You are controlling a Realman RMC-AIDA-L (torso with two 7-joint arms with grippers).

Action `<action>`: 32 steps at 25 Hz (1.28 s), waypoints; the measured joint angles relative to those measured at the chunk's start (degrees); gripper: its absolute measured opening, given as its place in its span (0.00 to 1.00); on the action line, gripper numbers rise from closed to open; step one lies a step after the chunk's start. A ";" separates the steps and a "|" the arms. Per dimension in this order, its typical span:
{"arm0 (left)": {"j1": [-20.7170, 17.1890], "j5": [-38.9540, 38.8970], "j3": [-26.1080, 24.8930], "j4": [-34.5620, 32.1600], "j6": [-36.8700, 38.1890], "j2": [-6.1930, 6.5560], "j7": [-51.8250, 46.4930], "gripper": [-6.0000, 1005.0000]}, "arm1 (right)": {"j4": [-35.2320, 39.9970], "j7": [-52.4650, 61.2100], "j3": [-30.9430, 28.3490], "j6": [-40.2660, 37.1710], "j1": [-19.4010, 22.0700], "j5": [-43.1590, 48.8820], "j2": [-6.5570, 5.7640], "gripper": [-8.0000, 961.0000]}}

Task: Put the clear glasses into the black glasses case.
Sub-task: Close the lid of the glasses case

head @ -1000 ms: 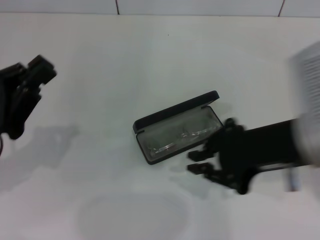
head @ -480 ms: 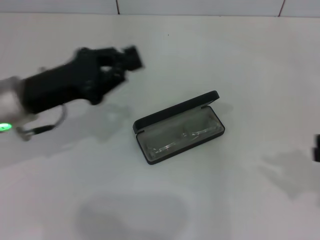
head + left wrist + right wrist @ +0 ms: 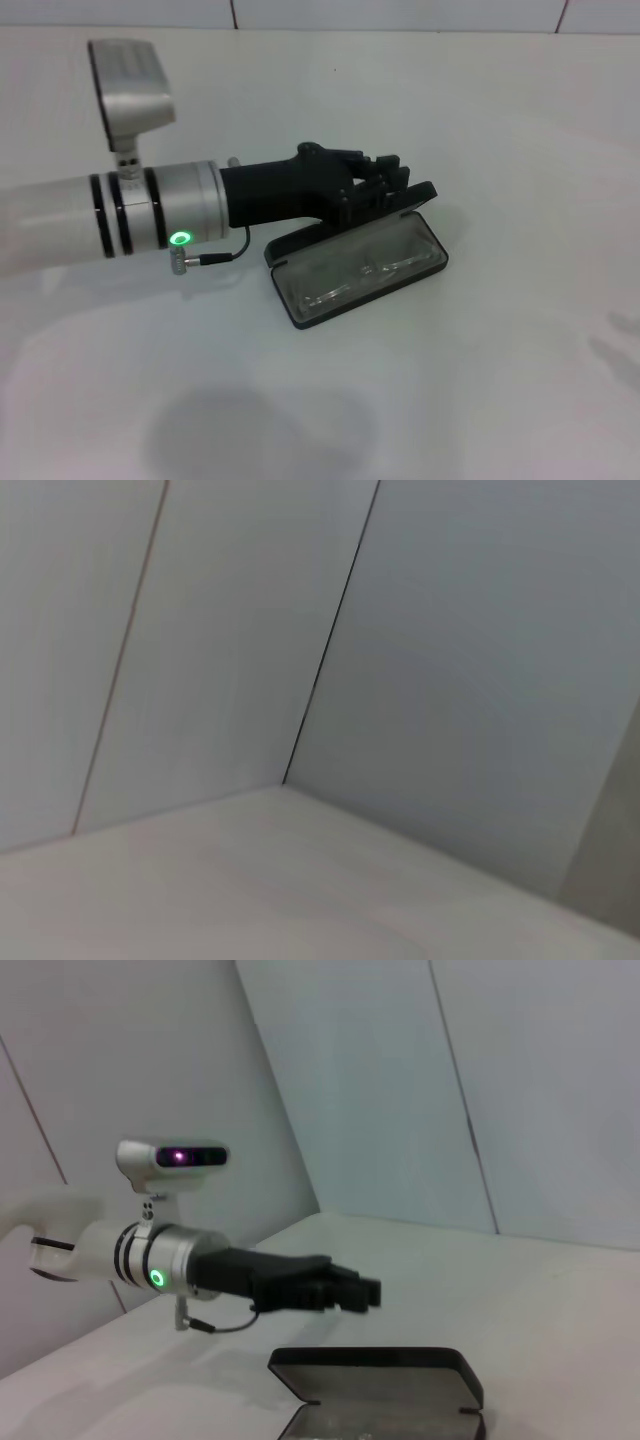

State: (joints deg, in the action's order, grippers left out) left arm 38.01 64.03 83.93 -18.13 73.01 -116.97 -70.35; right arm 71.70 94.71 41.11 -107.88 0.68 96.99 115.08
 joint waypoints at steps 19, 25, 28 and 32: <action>-0.71 1.98 0.33 -0.17 -2.95 1.95 -5.66 0.19 | -5.46 -2.88 -1.08 0.34 -4.75 3.60 -0.31 0.39; -1.74 5.71 0.10 -1.81 -2.11 2.36 -8.48 0.19 | -9.01 -3.12 -1.11 1.06 -7.69 6.07 -0.33 0.39; -3.27 6.68 -0.02 -3.77 -2.33 2.39 -8.97 0.21 | -10.58 -3.14 -0.69 1.62 -9.06 7.62 -0.35 0.39; -4.01 6.77 -0.09 -4.41 -2.74 2.39 -9.04 0.22 | -11.45 -3.24 -0.50 1.79 -9.90 8.26 -0.36 0.39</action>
State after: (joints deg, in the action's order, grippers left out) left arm 34.00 70.80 83.83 -22.55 70.26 -114.58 -79.39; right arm 60.26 91.46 40.61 -106.08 -9.23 105.25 114.72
